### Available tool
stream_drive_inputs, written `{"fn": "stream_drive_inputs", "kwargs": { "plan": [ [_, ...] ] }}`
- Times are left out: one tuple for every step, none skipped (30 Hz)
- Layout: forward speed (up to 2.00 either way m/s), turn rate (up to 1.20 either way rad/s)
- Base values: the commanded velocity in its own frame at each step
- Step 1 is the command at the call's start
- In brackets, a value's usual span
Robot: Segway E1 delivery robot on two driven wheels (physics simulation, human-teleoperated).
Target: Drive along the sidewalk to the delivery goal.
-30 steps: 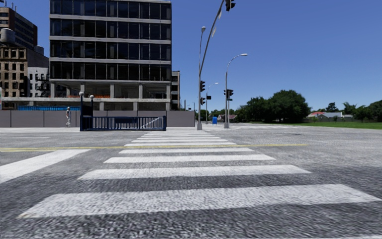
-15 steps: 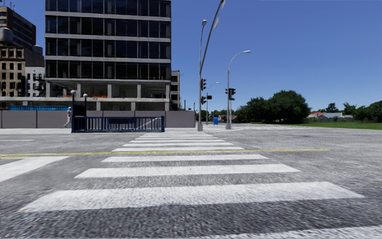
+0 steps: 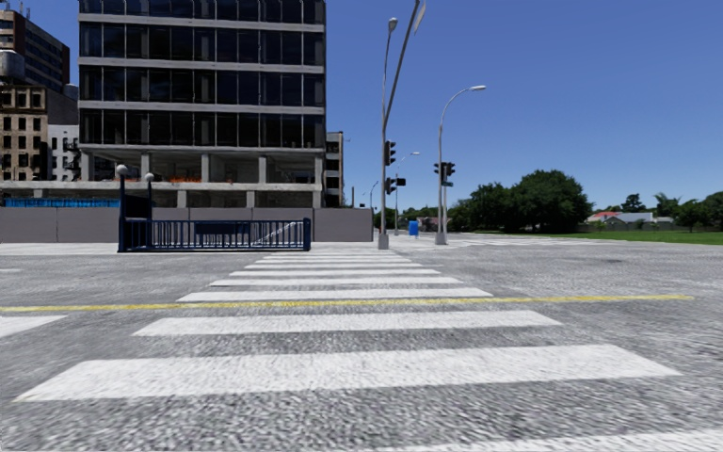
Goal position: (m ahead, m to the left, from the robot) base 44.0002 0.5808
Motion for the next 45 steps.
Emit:
{"fn": "stream_drive_inputs", "kwargs": {
  "plan": [
    [2.00, 0.28],
    [2.00, 0.29],
    [2.00, 0.29],
    [2.00, 0.29],
    [2.00, 0.29],
    [2.00, 0.21],
    [2.00, 0.10],
    [2.00, 0.10],
    [2.00, 0.07],
    [2.00, 0.06],
    [2.00, 0.00],
    [2.00, 0.00],
    [2.00, 0.00],
    [2.00, 0.00],
    [2.00, 0.00],
    [2.00, 0.00],
    [2.00, 0.00],
    [2.00, 0.00],
    [2.00, 0.00],
    [2.00, 0.00],
    [2.00, 0.00],
    [2.00, 0.00],
    [2.00, 0.00],
    [2.00, 0.00],
    [2.00, 0.00],
    [2.00, 0.00],
    [2.00, 0.00],
    [2.00, 0.00],
    [2.00, 0.00],
    [2.00, 0.00],
    [2.00, 0.00],
    [2.00, 0.00],
    [2.00, 0.00],
    [2.00, 0.00],
    [2.00, 0.00],
    [2.00, 0.00],
    [2.00, 0.00],
    [2.00, 0.00],
    [2.00, 0.00],
    [2.00, 0.00],
    [2.00, 0.00],
    [2.00, 0.00],
    [2.00, 0.00],
    [1.66, 0.00],
    [1.66, 0.00]
  ]
}}
